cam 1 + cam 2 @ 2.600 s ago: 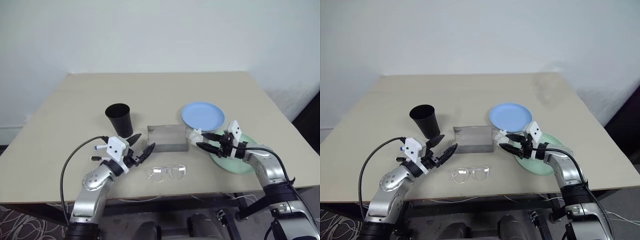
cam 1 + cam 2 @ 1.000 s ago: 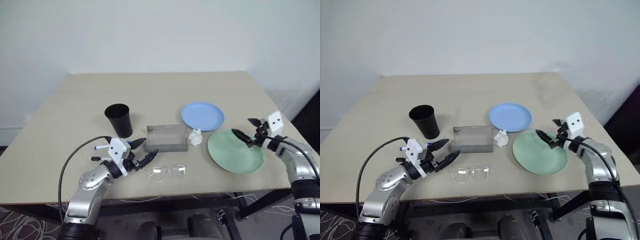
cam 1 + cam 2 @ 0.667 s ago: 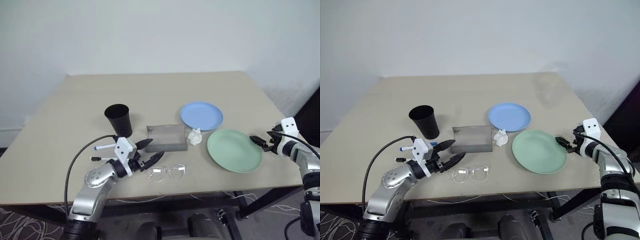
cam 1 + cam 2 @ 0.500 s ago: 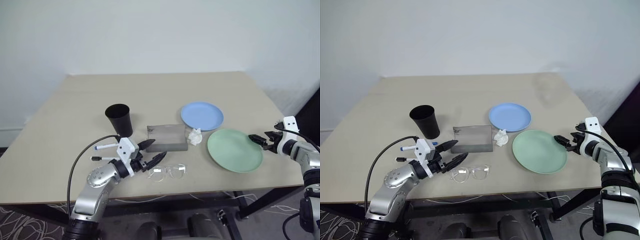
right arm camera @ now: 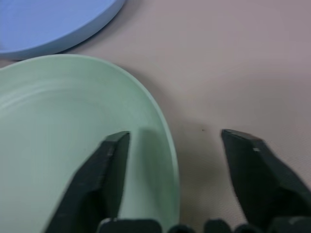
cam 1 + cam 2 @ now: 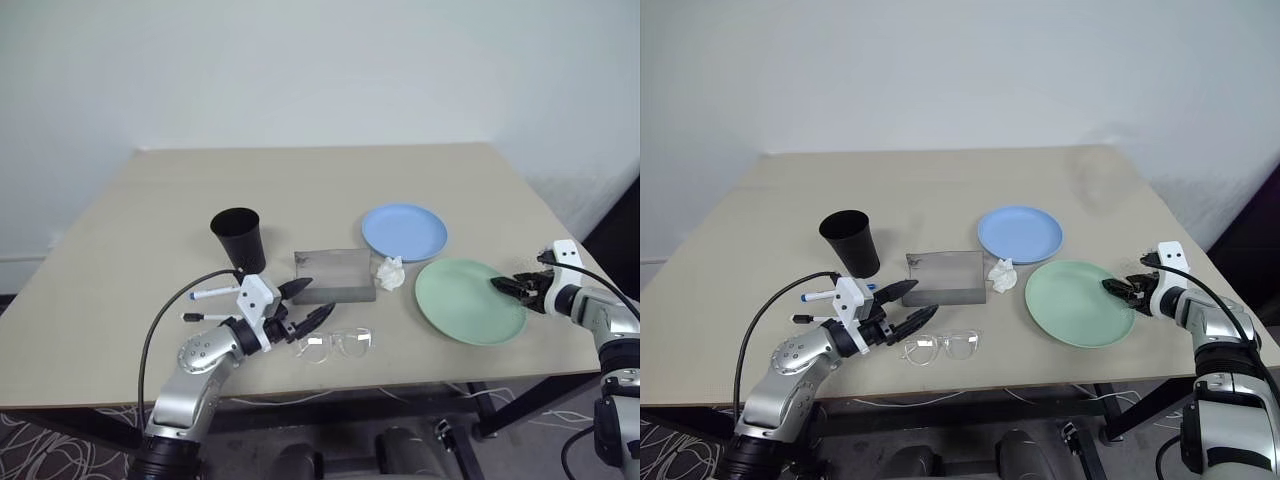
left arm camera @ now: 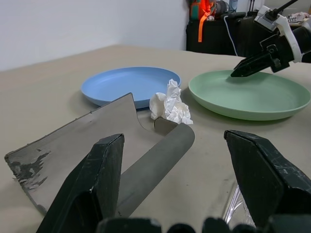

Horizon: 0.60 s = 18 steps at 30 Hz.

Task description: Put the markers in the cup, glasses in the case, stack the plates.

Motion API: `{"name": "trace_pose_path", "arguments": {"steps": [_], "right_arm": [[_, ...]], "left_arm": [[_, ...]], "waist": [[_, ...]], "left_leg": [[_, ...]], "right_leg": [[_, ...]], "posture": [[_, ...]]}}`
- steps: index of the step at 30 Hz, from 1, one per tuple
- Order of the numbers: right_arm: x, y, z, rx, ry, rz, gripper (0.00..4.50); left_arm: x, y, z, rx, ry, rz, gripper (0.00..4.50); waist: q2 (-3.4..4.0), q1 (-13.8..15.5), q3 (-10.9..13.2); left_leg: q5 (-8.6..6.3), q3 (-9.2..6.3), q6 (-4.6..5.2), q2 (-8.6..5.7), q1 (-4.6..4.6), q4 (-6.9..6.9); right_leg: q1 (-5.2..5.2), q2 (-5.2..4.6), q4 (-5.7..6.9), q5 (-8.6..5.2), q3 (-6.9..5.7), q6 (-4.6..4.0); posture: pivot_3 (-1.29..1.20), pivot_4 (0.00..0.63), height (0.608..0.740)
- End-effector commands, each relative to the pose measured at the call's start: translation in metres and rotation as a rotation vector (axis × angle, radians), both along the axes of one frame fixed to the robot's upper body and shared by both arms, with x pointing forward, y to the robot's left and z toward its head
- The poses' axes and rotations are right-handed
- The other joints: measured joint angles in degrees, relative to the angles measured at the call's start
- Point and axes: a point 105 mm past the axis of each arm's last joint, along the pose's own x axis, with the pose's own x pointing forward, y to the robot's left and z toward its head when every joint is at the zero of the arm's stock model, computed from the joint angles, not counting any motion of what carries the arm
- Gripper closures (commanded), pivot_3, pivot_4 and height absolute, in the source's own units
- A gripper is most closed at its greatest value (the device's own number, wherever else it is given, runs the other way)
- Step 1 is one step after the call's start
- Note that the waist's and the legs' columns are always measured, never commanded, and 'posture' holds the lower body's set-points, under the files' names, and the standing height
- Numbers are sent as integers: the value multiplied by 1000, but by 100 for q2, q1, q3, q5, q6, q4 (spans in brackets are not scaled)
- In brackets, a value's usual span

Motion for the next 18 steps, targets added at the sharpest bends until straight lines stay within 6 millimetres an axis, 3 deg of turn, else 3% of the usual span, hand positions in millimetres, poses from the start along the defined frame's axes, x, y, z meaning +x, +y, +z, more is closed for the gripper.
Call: {"name": "trace_pose_path", "arguments": {"steps": [1,6,12,18], "right_arm": [[7,7,13,0,-44,27,2715],[6,10,12,16,-37,36,4487],[2,14,10,70,-18,61,4487],[0,35,24,200,-57,175,4487]], "left_arm": [[3,-3,12,0,-60,-13,997],[3,-2,12,4,-62,-11,997],[2,-2,11,5,-58,-11,997],[1,-3,10,5,-55,-18,997]], "waist": [[0,0,0],[-2,-5,-1],[-3,-11,-2],[-3,-10,-2]], "left_leg": [[0,0,0,0,0,0],[0,0,0,0,0,1],[1,5,1,5,3,14],[1,6,1,5,1,14]], "right_leg": [[0,0,1,0,0,0],[0,0,0,0,0,0],[3,0,2,0,-1,0],[2,0,2,0,-1,0]], "posture": [[0,0,737],[0,0,737],[0,0,737],[0,0,737]]}}
